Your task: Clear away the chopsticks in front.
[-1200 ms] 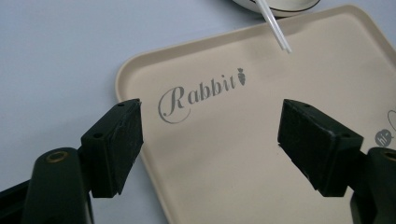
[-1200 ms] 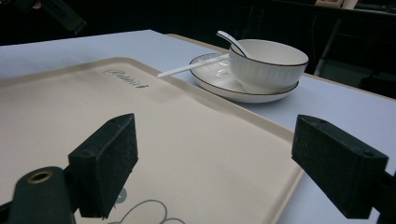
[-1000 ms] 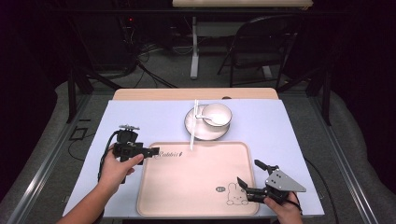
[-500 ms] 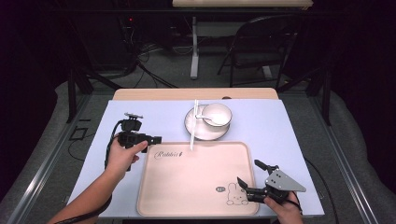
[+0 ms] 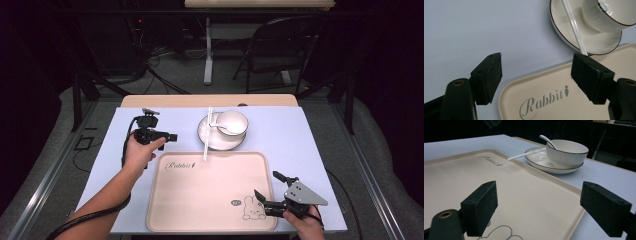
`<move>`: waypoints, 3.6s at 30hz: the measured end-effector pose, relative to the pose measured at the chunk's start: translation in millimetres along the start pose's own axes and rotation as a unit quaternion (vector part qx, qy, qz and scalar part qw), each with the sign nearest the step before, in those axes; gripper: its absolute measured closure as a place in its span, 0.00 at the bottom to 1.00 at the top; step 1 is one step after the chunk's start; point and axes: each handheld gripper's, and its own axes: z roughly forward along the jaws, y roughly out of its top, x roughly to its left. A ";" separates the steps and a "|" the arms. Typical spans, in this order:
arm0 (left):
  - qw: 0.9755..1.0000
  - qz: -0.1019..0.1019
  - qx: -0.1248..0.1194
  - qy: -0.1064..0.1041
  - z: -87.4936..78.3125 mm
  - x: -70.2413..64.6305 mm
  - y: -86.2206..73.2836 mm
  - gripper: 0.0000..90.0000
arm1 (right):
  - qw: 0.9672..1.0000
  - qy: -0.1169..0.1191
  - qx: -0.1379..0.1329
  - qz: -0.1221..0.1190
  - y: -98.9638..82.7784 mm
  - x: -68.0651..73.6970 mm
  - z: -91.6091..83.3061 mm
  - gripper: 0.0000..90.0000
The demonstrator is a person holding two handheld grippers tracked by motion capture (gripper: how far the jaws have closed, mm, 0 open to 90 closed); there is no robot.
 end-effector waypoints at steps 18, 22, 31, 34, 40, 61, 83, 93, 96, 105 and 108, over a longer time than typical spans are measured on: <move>1.000 -0.013 0.002 -0.008 27.0 -13.5 31.4 0.33 | 1.000 0.003 0.002 -0.001 0.0 0.1 -0.6 0.16; 1.000 -0.008 0.003 -0.015 34.1 -17.1 36.5 0.31 | 1.000 0.003 0.002 -0.002 0.0 0.2 -0.9 0.16; 1.000 0.011 0.004 -0.002 50.4 -24.4 42.1 0.26 | 1.000 0.004 0.002 -0.002 -0.2 -0.1 -1.1 0.16; 1.000 0.013 0.002 0.002 55.0 -25.1 43.0 0.27 | 1.000 0.005 0.002 -0.002 -0.3 -0.2 -1.1 0.16; 1.000 0.012 0.004 0.010 61.9 -23.9 44.2 0.24 | 1.000 0.005 0.003 -0.001 -0.3 -0.2 -1.0 0.16; 0.999 -0.019 0.013 -0.035 84.7 -32.3 55.3 0.46 | 1.000 0.008 0.004 0.002 -0.6 -0.6 -1.0 0.16; 0.996 -0.051 -0.007 -0.079 110.4 -37.3 49.1 0.74 | 1.000 0.009 0.004 0.002 -0.6 -1.0 -1.2 0.16; 0.996 -0.044 -0.004 -0.072 118.1 -44.6 48.9 0.79 | 1.000 0.011 0.004 0.001 -0.4 -0.7 -1.4 0.16; 0.996 -0.043 0.001 -0.074 120.3 -47.3 49.1 0.79 | 1.000 0.011 0.004 0.000 -0.4 -0.7 -1.4 0.16; 0.997 -0.041 0.004 -0.068 122.9 -51.6 50.6 0.85 | 1.000 0.012 0.004 -0.001 -0.2 -0.7 -1.7 0.16; 0.997 -0.041 0.004 -0.064 123.8 -51.3 50.6 0.87 | 1.000 0.012 0.004 -0.001 -0.2 -0.6 -1.8 0.16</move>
